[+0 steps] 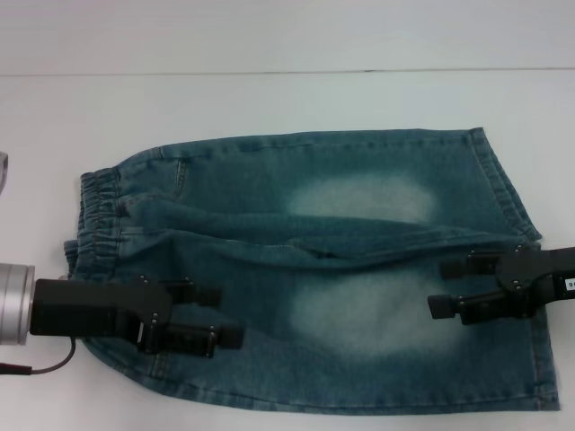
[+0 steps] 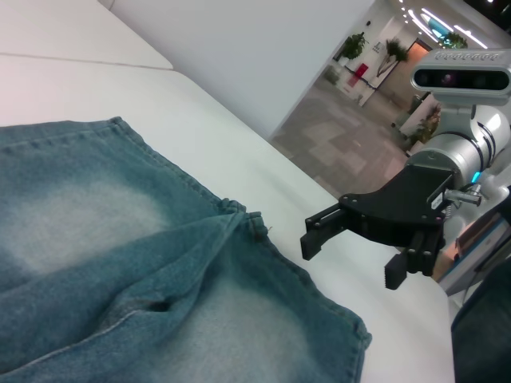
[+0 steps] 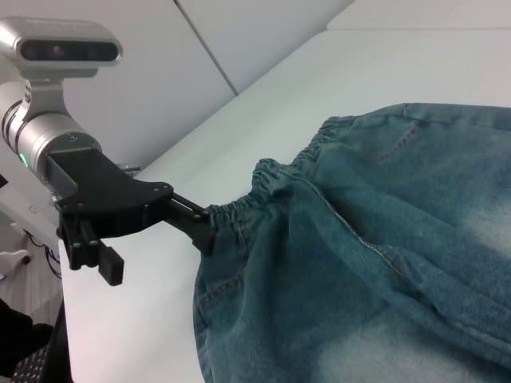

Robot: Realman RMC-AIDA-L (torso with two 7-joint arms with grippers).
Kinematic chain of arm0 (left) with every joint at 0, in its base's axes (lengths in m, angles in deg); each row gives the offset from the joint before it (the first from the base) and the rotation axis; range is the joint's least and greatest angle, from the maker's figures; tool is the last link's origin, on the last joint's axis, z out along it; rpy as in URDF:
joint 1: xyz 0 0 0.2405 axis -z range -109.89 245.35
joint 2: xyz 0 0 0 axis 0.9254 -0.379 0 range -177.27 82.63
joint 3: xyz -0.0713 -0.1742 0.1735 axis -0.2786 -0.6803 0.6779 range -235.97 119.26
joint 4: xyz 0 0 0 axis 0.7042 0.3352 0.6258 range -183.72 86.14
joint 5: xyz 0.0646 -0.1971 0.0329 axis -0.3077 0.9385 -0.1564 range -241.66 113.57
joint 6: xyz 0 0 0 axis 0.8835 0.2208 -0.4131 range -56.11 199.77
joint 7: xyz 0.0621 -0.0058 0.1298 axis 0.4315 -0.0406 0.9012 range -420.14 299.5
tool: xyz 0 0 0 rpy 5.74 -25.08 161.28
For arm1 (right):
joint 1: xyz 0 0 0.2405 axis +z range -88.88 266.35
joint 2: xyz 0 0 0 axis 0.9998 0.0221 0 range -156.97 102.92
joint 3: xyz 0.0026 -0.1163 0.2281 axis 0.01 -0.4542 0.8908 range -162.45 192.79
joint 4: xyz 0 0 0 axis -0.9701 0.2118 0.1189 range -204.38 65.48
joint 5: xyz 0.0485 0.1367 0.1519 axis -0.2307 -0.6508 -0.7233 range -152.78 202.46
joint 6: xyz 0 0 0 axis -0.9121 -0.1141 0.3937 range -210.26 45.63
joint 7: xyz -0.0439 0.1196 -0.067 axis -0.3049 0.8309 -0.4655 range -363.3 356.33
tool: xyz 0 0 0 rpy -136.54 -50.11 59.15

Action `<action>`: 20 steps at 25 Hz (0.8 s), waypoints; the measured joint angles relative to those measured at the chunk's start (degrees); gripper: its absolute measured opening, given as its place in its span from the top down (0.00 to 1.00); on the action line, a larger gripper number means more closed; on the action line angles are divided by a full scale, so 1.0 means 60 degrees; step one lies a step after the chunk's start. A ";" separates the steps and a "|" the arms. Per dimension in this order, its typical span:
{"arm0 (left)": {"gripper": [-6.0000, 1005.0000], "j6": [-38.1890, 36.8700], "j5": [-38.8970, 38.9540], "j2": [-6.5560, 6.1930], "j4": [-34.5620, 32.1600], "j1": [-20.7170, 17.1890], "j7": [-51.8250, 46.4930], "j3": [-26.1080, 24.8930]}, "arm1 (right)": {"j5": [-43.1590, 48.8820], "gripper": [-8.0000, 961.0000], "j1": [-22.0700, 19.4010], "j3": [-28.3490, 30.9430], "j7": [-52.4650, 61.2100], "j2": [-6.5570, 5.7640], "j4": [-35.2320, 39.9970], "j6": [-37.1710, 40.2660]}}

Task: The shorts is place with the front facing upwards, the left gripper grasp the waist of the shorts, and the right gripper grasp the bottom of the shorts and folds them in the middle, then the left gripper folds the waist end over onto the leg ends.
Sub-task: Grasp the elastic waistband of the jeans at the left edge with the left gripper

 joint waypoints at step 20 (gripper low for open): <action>0.10 -0.0139 0.0020 -0.0006 -0.0001 0.0074 -0.0163 -0.0014 | -0.0002 0.02 0.0078 0.0004 -0.0045 0.0052 0.0042 -0.0001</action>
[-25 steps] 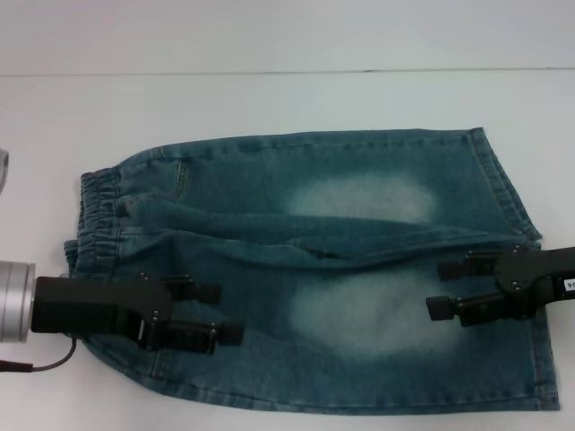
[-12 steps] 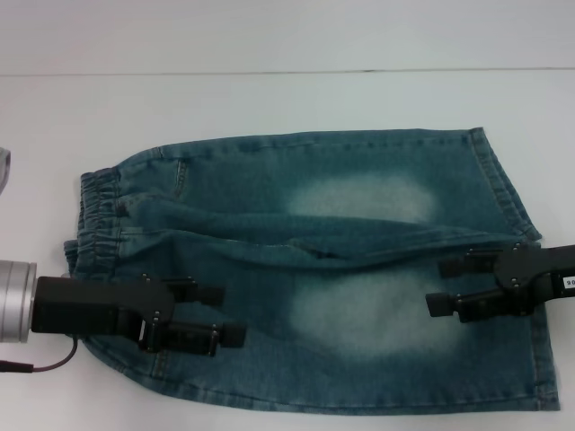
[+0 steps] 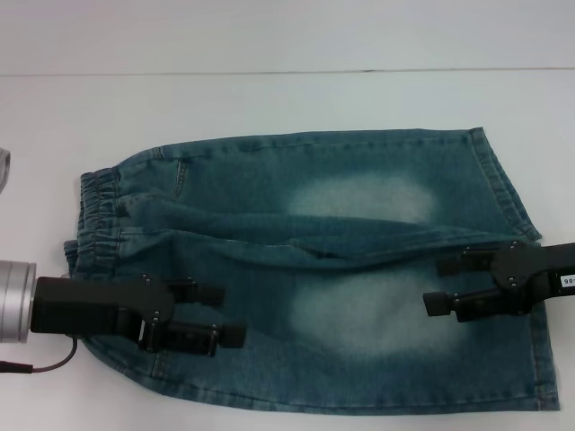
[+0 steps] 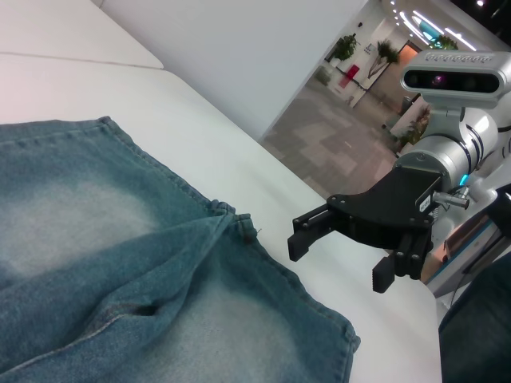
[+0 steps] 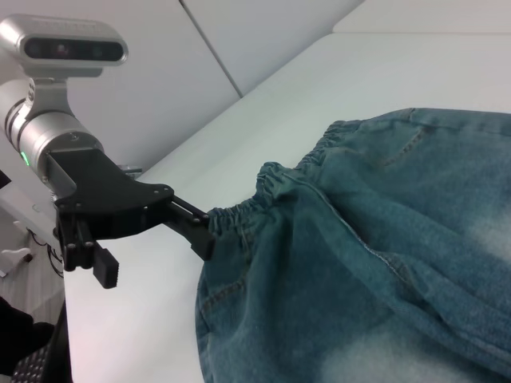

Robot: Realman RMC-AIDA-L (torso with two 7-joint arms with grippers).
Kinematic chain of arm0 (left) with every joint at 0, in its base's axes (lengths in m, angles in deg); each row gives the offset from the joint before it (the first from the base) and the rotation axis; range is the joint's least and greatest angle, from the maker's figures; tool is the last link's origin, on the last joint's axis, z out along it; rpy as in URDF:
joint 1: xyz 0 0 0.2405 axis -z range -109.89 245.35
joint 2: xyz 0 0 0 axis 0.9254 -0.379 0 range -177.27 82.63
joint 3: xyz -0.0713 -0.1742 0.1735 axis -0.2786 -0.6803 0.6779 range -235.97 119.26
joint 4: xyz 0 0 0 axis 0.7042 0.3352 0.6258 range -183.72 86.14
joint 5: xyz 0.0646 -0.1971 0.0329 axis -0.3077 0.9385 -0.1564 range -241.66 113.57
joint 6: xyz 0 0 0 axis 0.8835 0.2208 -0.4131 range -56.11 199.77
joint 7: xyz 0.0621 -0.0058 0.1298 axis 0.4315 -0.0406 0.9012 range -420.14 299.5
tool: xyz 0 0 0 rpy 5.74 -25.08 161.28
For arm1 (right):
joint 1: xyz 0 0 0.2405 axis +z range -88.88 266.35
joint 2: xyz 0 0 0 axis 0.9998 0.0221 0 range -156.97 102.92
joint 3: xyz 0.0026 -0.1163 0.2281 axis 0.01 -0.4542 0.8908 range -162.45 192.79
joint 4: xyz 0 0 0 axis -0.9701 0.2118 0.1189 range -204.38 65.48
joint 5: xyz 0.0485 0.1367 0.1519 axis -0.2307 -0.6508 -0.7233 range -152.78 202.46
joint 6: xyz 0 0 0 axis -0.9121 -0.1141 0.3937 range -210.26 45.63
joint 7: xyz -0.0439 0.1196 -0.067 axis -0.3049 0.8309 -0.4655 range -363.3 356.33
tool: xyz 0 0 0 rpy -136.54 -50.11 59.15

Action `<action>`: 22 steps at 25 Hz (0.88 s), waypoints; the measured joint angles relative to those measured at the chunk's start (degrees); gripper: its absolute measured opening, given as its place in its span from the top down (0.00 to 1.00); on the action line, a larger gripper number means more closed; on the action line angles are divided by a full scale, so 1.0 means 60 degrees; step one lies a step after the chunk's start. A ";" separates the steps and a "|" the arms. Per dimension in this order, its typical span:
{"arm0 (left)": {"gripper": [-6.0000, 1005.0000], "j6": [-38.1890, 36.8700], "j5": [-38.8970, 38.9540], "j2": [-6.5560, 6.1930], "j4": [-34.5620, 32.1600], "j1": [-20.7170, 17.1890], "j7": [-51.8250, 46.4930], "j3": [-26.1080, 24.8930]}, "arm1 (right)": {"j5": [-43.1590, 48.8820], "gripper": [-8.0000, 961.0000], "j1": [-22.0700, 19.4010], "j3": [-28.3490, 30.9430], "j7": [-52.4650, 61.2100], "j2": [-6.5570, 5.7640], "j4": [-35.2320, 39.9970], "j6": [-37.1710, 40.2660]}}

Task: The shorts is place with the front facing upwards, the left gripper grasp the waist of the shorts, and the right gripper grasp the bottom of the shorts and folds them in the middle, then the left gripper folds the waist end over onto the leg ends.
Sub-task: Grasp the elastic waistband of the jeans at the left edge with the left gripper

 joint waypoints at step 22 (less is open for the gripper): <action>0.11 0.0591 -0.4276 -0.0746 -0.2329 0.0132 -0.3139 -0.1879 | 0.0015 0.02 0.0033 -0.0125 -0.0217 0.0159 -0.0101 -0.0509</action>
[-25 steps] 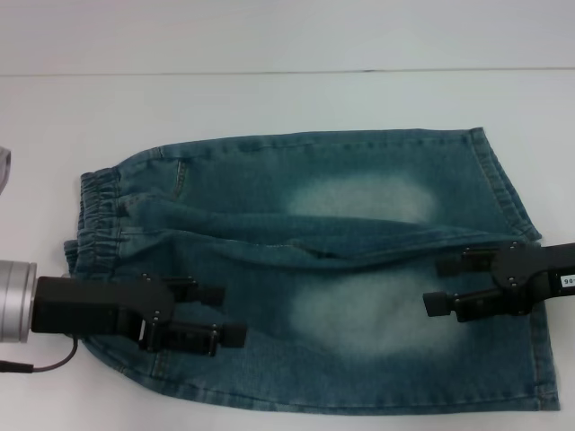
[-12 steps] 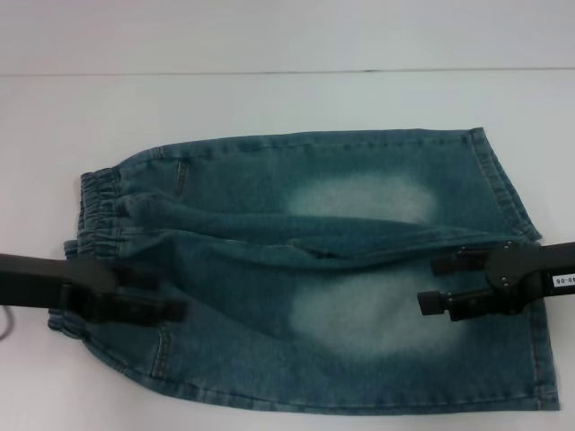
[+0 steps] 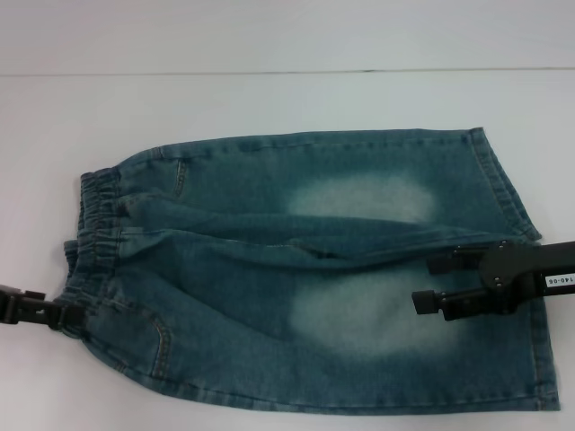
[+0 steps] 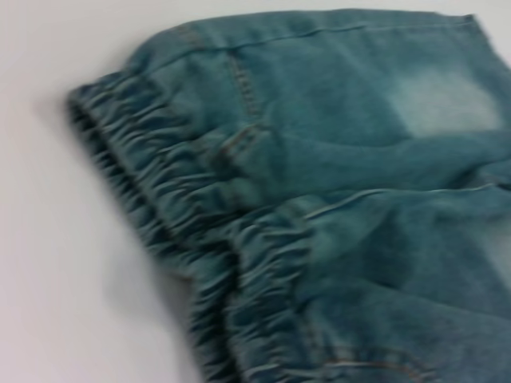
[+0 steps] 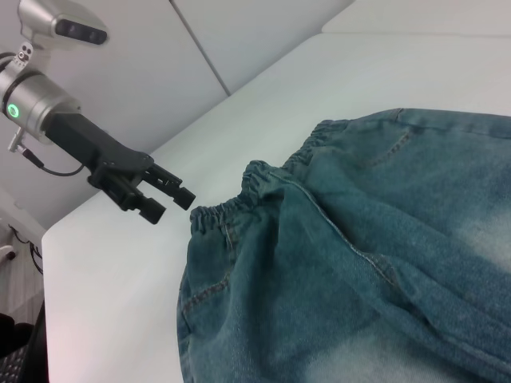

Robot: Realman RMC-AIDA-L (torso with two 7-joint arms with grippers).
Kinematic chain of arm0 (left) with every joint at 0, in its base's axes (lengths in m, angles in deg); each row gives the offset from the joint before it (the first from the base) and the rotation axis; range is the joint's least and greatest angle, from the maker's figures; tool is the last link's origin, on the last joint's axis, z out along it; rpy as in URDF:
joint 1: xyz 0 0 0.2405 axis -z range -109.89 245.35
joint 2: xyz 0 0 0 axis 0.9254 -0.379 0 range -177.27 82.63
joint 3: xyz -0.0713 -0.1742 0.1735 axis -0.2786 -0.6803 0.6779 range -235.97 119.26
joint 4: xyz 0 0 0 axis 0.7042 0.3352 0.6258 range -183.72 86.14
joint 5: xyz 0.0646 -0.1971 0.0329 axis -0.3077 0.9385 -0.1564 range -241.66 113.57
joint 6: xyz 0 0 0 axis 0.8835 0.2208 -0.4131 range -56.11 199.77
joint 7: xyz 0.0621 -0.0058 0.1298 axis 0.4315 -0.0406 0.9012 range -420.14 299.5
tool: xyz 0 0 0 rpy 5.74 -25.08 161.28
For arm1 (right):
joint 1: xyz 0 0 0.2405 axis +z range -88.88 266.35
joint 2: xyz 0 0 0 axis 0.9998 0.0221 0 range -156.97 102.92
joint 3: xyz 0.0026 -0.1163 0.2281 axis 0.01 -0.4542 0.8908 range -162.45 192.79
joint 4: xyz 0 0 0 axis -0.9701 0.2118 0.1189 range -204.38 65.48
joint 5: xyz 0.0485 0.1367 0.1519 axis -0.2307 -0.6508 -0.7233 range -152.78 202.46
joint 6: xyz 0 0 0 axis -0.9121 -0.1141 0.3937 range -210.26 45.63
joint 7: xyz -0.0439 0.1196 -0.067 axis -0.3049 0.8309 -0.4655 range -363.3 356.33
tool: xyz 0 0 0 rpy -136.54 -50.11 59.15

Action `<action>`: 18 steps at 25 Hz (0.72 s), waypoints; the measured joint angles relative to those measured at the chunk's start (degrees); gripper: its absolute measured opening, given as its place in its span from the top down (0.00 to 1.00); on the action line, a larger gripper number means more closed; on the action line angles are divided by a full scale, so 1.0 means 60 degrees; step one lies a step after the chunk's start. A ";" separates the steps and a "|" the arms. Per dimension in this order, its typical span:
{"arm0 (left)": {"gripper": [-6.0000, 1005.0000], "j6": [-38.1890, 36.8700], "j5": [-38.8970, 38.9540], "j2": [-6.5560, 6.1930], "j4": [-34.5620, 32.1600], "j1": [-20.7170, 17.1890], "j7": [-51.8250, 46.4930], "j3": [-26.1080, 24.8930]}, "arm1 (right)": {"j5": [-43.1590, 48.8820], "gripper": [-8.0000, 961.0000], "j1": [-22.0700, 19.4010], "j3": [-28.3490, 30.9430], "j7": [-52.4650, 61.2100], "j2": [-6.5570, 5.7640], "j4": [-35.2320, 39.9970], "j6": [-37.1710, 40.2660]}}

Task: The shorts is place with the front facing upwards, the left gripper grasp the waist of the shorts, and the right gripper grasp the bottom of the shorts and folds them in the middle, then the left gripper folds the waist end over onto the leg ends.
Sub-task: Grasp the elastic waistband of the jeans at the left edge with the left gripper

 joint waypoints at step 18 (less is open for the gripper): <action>0.13 0.0830 -0.0436 0.0245 0.0102 0.0031 -0.0089 0.0809 | -0.0001 0.02 -0.0028 -0.0034 -0.0262 0.0060 -0.0147 -0.0162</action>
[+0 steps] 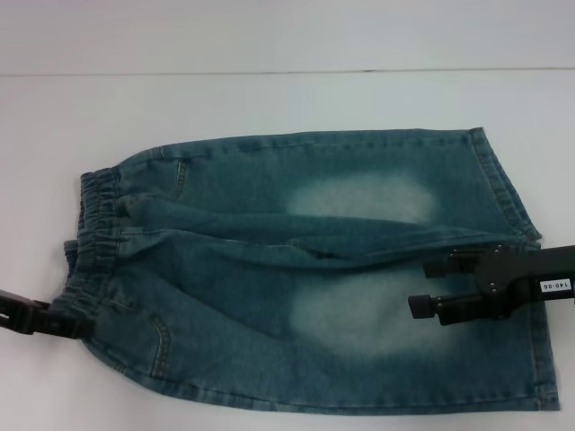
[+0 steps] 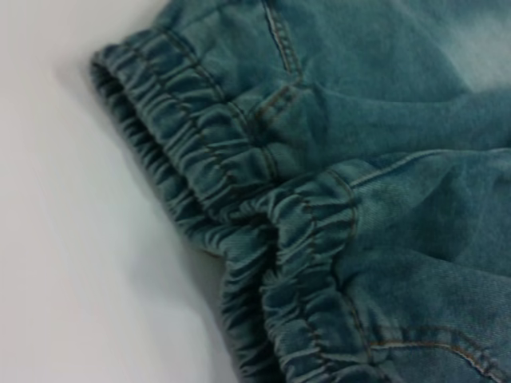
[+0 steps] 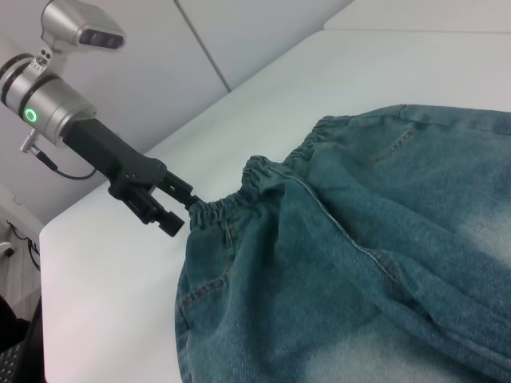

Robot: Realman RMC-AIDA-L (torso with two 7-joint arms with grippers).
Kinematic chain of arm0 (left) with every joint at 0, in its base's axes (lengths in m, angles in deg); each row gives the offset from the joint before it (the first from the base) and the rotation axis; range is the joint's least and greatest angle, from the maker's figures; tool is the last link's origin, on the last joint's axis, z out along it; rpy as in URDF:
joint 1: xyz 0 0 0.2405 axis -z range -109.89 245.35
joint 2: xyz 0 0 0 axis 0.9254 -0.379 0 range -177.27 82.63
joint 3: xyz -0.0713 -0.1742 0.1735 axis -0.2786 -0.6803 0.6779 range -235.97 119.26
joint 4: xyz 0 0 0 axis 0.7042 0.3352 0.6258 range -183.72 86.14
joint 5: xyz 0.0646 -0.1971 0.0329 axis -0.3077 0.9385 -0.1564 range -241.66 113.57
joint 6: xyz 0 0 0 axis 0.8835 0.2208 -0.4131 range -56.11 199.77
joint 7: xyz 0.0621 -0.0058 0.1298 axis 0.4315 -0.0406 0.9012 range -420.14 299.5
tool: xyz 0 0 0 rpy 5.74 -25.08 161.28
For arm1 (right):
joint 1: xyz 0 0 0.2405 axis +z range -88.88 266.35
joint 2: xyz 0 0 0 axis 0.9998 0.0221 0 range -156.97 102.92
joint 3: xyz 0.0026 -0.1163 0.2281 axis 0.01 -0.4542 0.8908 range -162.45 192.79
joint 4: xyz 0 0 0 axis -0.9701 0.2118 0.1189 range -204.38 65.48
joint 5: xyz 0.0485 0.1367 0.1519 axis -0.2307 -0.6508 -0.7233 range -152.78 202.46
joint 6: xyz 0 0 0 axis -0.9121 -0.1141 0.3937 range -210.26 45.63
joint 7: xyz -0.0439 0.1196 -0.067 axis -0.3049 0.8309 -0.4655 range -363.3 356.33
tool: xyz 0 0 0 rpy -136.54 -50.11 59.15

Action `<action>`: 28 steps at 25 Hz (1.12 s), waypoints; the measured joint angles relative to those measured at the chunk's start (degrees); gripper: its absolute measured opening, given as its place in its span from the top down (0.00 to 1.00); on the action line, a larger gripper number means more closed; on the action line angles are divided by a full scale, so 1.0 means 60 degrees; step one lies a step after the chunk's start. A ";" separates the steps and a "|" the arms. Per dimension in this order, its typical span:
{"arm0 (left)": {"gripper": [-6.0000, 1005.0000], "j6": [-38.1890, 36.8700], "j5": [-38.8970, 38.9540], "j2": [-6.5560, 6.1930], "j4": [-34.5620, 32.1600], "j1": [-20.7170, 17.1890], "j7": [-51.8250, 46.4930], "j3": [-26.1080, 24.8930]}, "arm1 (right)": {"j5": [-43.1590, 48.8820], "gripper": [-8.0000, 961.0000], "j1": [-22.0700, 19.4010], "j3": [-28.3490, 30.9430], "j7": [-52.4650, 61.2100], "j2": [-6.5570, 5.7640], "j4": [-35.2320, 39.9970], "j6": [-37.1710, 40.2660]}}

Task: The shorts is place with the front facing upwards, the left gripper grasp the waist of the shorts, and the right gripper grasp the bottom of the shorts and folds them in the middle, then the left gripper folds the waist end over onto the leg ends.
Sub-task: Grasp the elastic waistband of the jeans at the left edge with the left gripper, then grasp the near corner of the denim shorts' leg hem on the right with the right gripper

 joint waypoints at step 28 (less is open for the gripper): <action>0.74 -0.0621 0.0101 0.0043 0.0118 0.0273 0.0098 0.0260 | -0.0006 0.02 0.0014 0.0070 -0.0088 -0.0079 -0.0090 -0.0090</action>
